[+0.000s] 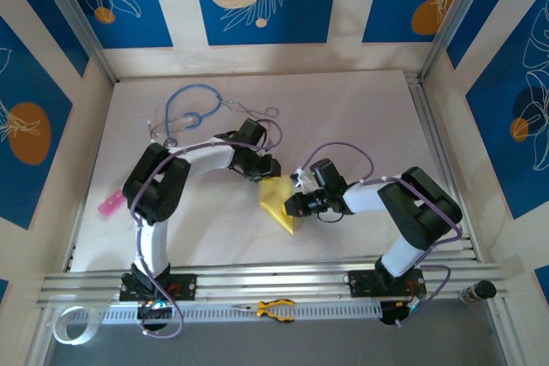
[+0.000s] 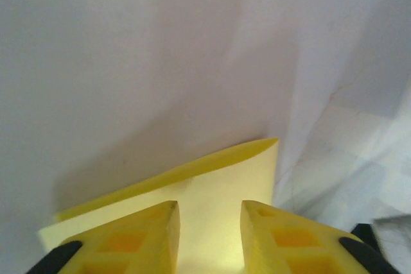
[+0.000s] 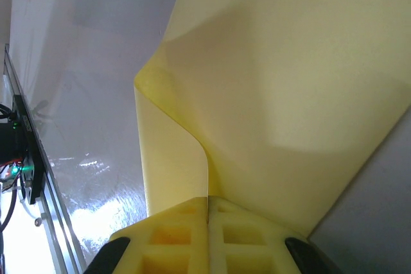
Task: Fold a paper plane with a square sheet of paper (pick it up from the middle)
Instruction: Third fold the triangle at the center of the table.
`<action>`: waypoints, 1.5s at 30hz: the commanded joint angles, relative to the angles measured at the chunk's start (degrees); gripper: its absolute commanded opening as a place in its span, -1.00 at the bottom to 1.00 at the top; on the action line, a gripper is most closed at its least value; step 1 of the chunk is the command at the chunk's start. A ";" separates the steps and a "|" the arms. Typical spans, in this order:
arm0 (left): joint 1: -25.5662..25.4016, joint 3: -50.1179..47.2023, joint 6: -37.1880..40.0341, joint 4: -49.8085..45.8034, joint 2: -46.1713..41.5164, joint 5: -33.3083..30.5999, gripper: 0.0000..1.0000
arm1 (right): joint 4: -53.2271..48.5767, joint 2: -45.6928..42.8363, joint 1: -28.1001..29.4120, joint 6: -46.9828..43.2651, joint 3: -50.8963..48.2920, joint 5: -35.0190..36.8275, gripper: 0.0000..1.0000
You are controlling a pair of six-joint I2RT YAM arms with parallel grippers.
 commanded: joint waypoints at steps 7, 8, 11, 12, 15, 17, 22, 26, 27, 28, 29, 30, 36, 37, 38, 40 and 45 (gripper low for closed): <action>-0.17 -7.61 -4.80 3.40 -13.15 -4.31 -0.49 | 0.77 2.91 -1.48 0.11 1.56 0.66 -0.96; -0.25 -9.42 -6.10 5.30 -14.18 -3.36 -0.57 | 0.81 3.00 -1.57 0.19 1.79 0.63 -0.96; -0.56 -15.14 -10.43 11.71 -17.48 -0.72 -0.72 | 1.03 3.42 -1.99 0.37 2.30 0.34 -0.96; -0.84 -16.79 -11.62 13.66 -18.42 -0.15 -0.76 | 1.08 3.51 -2.09 0.45 2.51 0.30 -0.96; -1.63 -20.56 -14.39 17.84 -20.20 0.78 -0.82 | 1.51 4.03 -2.60 0.68 2.55 0.10 -0.96; -2.06 -22.38 -15.44 19.13 -20.64 1.13 -0.84 | 1.85 4.31 -2.93 0.81 2.71 -0.43 -0.96; -4.27 -26.26 -18.78 22.80 -20.73 1.11 -0.87 | 1.87 4.49 -3.06 0.82 2.50 -0.66 -0.95; -6.90 -28.30 -21.54 25.74 -20.00 0.71 -0.89 | 1.86 4.50 -3.02 0.73 2.29 -0.66 -0.95; -7.61 -28.91 -22.39 26.68 -19.74 0.36 -0.89 | 1.87 4.47 -3.06 0.73 2.26 -0.65 -0.95; -8.13 -29.36 -23.24 27.22 -19.39 0.06 -0.91 | 1.93 4.50 -3.02 0.66 2.25 -0.64 -0.95; -8.56 -29.69 -23.81 27.49 -19.17 -0.33 -0.91 | 1.89 4.46 -2.99 0.72 2.24 -0.79 -0.95; -9.17 -30.07 -24.46 27.74 -19.15 -0.86 -0.93 | 1.87 4.39 -2.97 0.68 2.13 -0.78 -0.96; -12.13 -33.71 -28.15 29.51 -20.52 -4.27 -0.92 | 1.27 4.04 -2.98 0.24 2.16 -0.66 -0.95; -12.54 -35.01 -29.07 31.16 -20.51 -4.62 -0.91 | 0.96 3.94 -2.89 0.07 2.19 -0.58 -0.96; -12.88 -36.15 -29.84 33.10 -20.35 -4.93 -0.90 | 0.85 3.85 -2.89 0.02 2.08 -0.41 -0.95; -13.05 -38.14 -31.78 38.47 -19.48 -4.30 -0.90 | 1.16 3.73 -2.78 0.12 1.68 -0.31 -0.95; -13.29 -39.95 -33.64 42.43 -19.83 -5.49 -0.88 | 0.99 3.43 -2.80 -0.13 1.26 -0.08 -0.95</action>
